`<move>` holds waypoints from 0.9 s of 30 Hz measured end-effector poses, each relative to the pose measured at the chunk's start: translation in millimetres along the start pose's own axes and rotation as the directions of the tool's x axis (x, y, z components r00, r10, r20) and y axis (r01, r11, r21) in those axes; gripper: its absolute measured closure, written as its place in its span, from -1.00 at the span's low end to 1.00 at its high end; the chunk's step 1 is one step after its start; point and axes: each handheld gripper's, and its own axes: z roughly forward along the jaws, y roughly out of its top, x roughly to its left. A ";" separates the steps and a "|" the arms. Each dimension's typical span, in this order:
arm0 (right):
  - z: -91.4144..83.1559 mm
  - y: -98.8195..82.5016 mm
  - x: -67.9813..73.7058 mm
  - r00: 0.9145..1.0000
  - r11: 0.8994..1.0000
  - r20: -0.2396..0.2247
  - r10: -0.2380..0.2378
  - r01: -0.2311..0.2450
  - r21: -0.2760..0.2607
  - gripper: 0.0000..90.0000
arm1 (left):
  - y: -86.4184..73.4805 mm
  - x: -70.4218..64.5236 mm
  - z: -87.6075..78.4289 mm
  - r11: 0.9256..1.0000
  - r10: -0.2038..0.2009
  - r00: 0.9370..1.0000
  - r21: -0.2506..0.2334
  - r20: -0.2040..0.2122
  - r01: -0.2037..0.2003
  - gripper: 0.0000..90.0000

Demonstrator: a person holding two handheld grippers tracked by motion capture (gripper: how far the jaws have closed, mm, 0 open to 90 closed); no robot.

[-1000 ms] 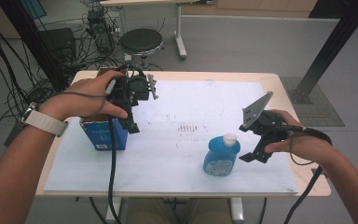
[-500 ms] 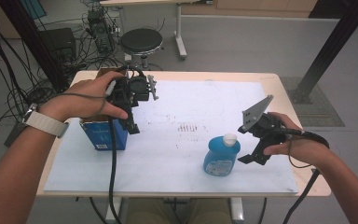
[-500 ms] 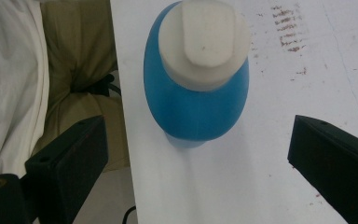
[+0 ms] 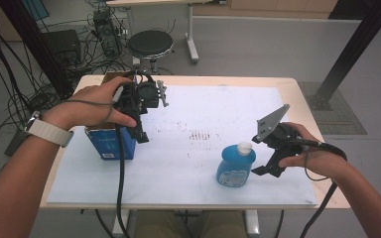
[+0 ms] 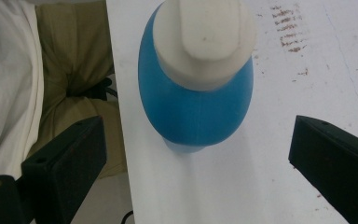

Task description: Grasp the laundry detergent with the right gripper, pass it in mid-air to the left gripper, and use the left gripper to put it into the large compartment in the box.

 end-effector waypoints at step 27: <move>9.5 -3.6 0.1 1.000 1.000 -0.006 -0.011 0.011 -0.023 -0.90 | 0.4 0.2 2.5 1.000 0.000 1.000 -0.003 0.003 0.000 -0.74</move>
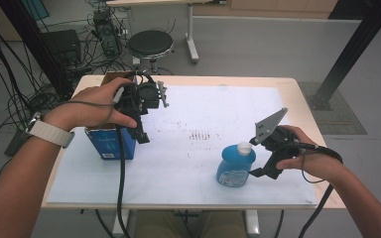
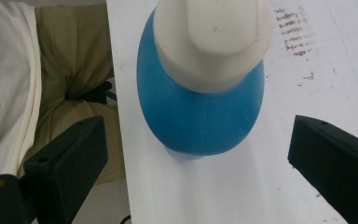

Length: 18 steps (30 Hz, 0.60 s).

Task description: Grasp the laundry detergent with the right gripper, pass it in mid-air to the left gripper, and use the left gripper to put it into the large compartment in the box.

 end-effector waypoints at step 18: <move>6.8 -7.3 0.4 1.000 0.999 0.004 0.014 -0.014 -0.035 -0.88 | 0.2 0.5 1.7 1.000 -0.001 1.000 0.002 0.001 0.001 -0.74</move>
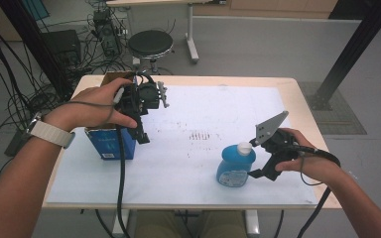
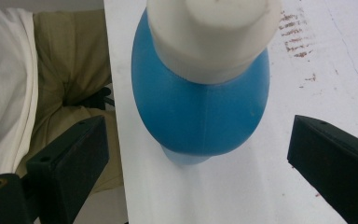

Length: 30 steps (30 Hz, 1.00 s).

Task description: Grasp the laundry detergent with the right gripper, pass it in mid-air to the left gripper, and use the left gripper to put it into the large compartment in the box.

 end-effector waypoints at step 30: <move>9.3 -9.6 0.8 1.000 0.998 0.013 0.014 -0.013 -0.054 -0.90 | -0.7 -0.2 2.5 1.000 -0.002 1.000 -0.002 0.003 0.002 -0.74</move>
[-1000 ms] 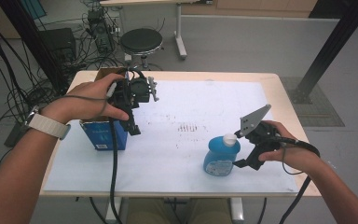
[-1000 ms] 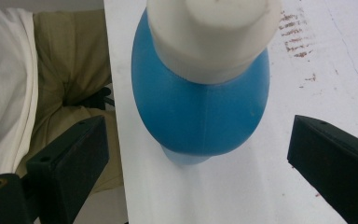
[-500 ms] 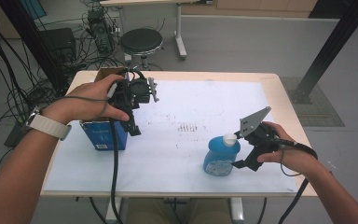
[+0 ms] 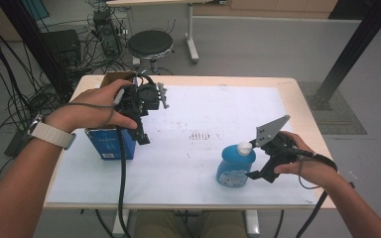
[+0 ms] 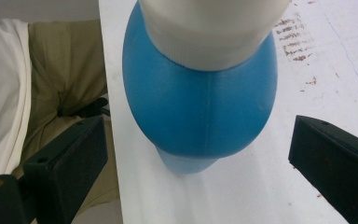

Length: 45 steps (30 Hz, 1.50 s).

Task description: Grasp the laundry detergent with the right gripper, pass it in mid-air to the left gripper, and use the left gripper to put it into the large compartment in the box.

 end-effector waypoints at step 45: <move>9.5 -15.7 2.0 1.000 0.996 0.017 0.013 -0.011 -0.090 -0.89 | -0.3 0.1 3.2 1.000 -0.006 1.000 -0.013 0.001 0.006 -0.74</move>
